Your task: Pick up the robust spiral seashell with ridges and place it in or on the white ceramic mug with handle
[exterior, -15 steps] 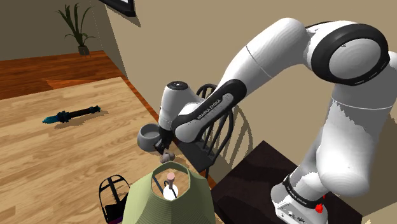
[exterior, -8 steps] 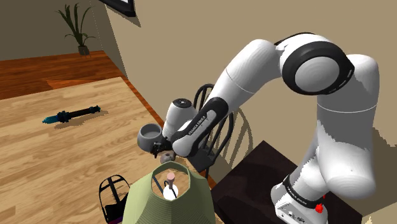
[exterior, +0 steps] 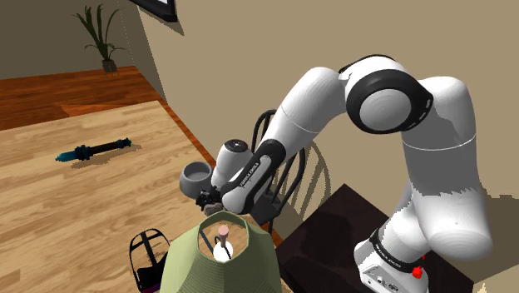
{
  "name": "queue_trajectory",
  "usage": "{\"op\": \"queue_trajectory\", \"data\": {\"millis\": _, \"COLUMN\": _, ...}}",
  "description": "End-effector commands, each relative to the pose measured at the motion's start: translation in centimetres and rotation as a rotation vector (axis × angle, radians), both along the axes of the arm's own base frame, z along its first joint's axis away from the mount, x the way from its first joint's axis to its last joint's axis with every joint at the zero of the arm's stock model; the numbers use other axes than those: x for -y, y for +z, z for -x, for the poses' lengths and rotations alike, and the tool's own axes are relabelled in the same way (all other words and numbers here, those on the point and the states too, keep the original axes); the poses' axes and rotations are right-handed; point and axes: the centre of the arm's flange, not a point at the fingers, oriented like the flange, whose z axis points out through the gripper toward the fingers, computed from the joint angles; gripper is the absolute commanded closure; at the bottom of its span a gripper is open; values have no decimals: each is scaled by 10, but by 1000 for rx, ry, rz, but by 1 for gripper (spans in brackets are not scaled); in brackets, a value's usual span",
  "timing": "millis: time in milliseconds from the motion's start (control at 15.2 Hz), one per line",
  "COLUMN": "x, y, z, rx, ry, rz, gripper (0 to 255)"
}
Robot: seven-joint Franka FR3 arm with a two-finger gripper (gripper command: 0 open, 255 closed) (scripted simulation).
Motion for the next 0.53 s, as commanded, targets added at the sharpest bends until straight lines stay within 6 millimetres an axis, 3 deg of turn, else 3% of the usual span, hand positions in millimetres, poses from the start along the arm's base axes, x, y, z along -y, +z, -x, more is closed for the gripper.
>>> {"op": "queue_trajectory", "data": {"millis": 0, "x": -2, "y": -4, "z": 1, "rx": -2, "ry": 3, "rz": -1, "gripper": 0}}
{"op": "queue_trajectory", "data": {"millis": 396, "x": -2, "y": -3, "z": 1, "rx": -2, "ry": 3, "rz": -1, "gripper": 0}}
{"op": "queue_trajectory", "data": {"millis": 462, "x": -2, "y": -3, "z": 1, "rx": -2, "ry": 3, "rz": -1, "gripper": 255}}
